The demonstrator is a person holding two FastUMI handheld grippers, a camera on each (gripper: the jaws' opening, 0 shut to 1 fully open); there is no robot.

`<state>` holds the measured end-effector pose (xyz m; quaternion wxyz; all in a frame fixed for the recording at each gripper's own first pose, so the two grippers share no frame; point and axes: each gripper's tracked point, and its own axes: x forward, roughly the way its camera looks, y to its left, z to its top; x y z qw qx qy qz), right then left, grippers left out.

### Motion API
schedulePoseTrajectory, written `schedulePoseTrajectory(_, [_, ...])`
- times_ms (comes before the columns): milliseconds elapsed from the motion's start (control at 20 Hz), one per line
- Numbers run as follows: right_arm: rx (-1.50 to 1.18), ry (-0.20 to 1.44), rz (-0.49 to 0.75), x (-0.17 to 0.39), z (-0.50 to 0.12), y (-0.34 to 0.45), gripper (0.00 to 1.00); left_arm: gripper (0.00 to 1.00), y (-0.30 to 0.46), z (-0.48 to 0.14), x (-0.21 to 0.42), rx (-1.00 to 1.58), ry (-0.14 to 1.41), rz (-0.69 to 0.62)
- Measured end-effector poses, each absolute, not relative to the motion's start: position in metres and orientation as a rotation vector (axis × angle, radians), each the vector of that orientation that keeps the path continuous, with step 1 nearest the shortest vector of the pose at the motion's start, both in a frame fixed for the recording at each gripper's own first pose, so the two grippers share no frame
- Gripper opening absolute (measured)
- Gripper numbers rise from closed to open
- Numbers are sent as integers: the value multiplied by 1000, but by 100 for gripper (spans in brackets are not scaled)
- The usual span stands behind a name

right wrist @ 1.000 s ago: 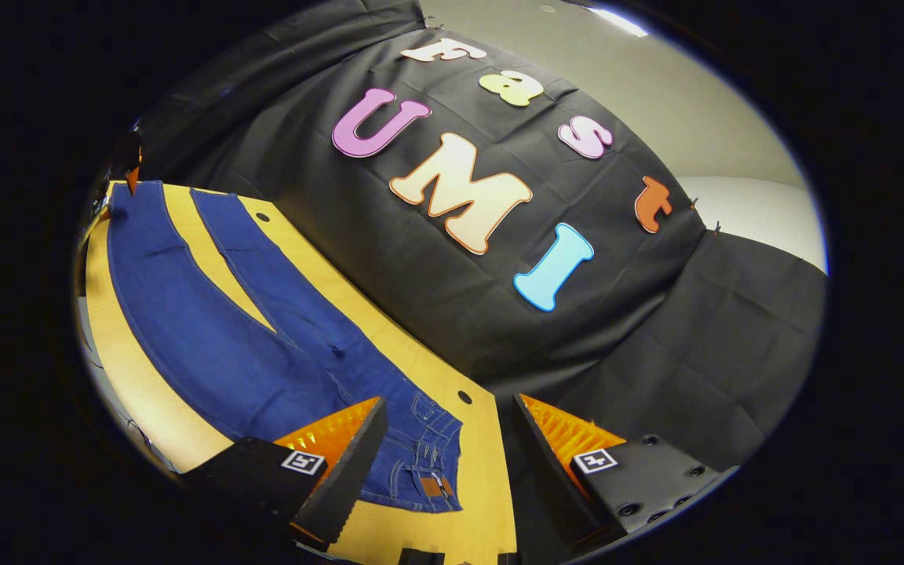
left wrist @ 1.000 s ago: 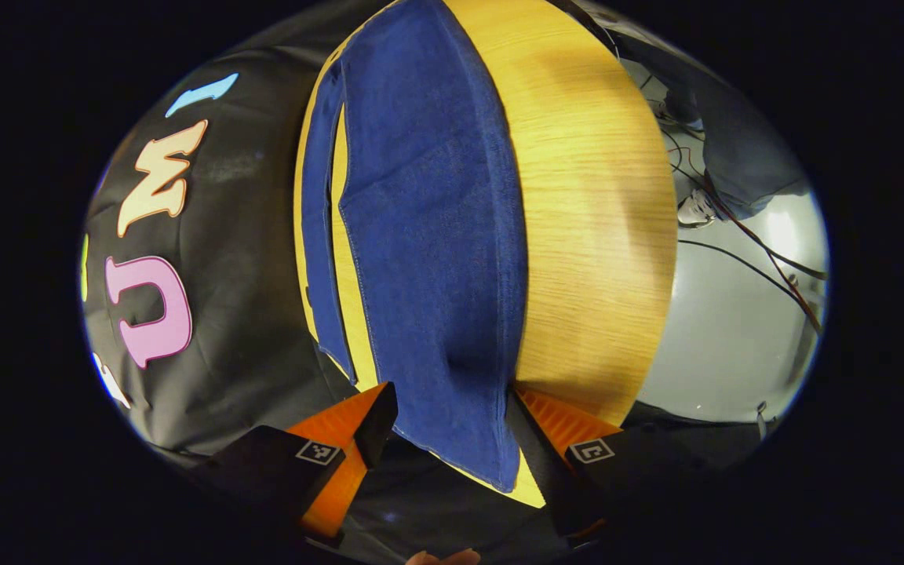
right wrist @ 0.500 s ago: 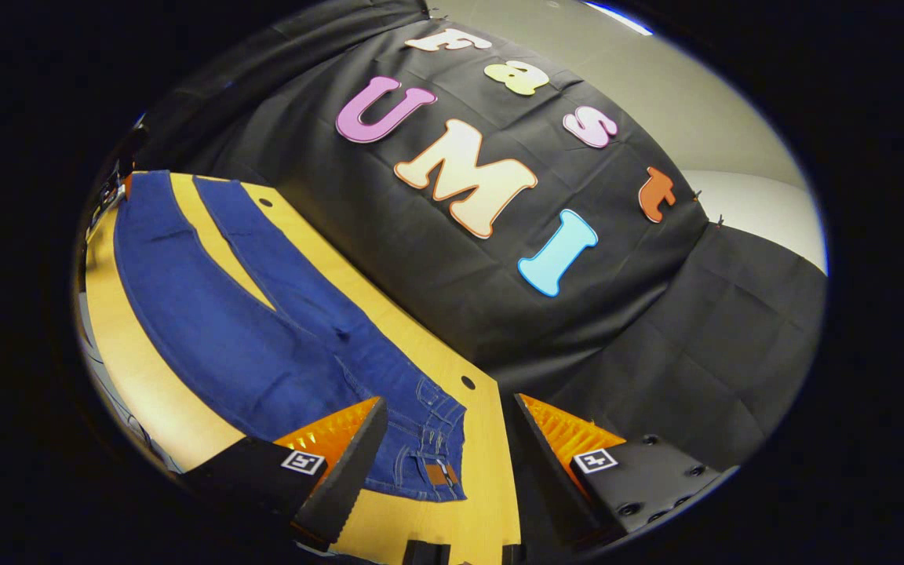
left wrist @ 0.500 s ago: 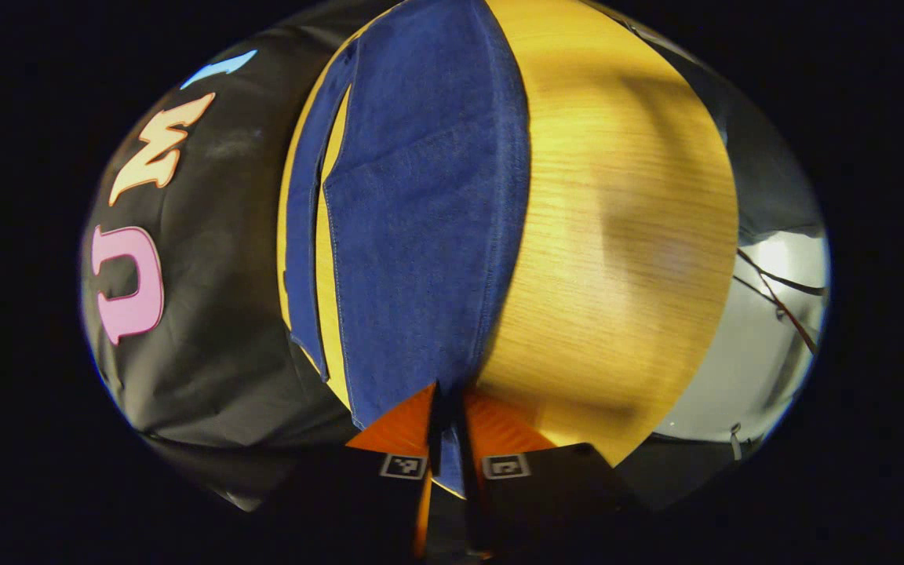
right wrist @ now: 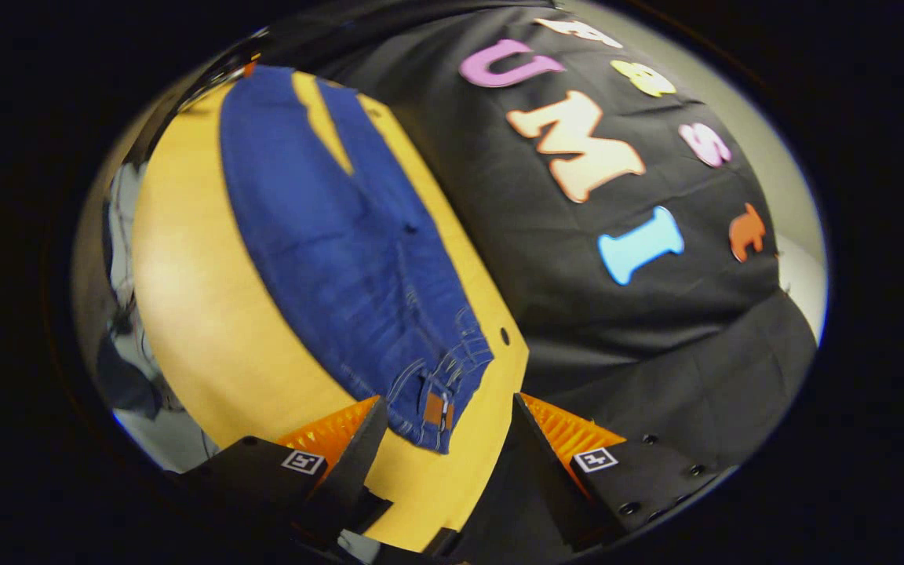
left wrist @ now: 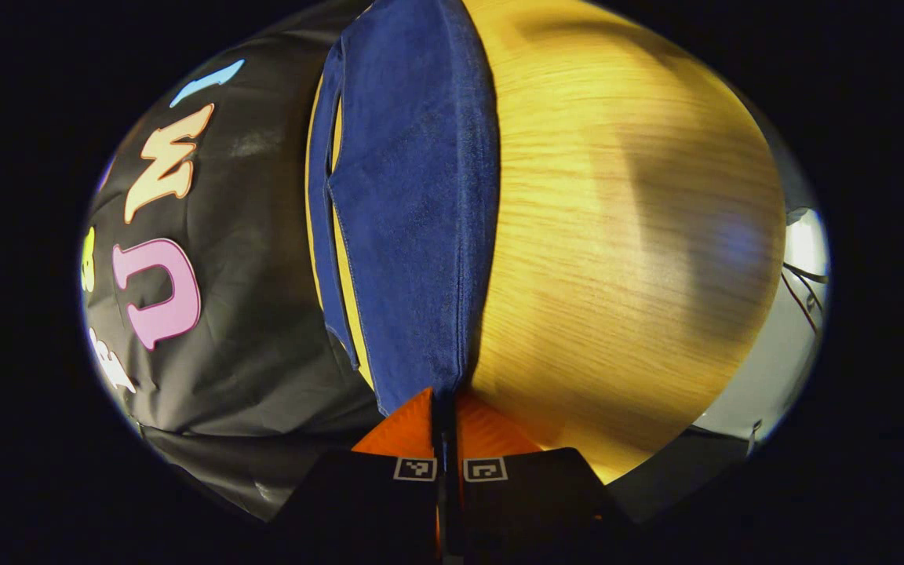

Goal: Grasp the waist and the cuffs of the jeans and fold them to make the two legs overlap; first hold the waist and fold one-third of the jeans toward the cuffs, then hold the cuffs and fold the remaining one-third in the same direction to finish folding.

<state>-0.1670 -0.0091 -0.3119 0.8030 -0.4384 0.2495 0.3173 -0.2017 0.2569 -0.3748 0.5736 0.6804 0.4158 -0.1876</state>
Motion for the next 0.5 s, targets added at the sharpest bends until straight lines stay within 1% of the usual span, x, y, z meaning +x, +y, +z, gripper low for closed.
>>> schedulePoseTrajectory(150, [-1068,531,852,-179,-351,-2,100,0,259,-376,-202,1544,1039,-447])
schedulePoseTrajectory(300, [-1092,557,953,-182,-381,10,99,0,257,-376,-203,1558,1063,-462])
schedulePoseTrajectory(400, [-1152,544,990,-180,-394,19,100,0,257,-375,-203,1567,1065,-467])
schedulePoseTrajectory(450, [-1178,533,1001,-178,-398,21,92,0,257,-375,-203,1570,1067,-471])
schedulePoseTrajectory(500, [-1195,520,990,-172,-402,24,88,0,256,-375,-203,1569,1072,-474])
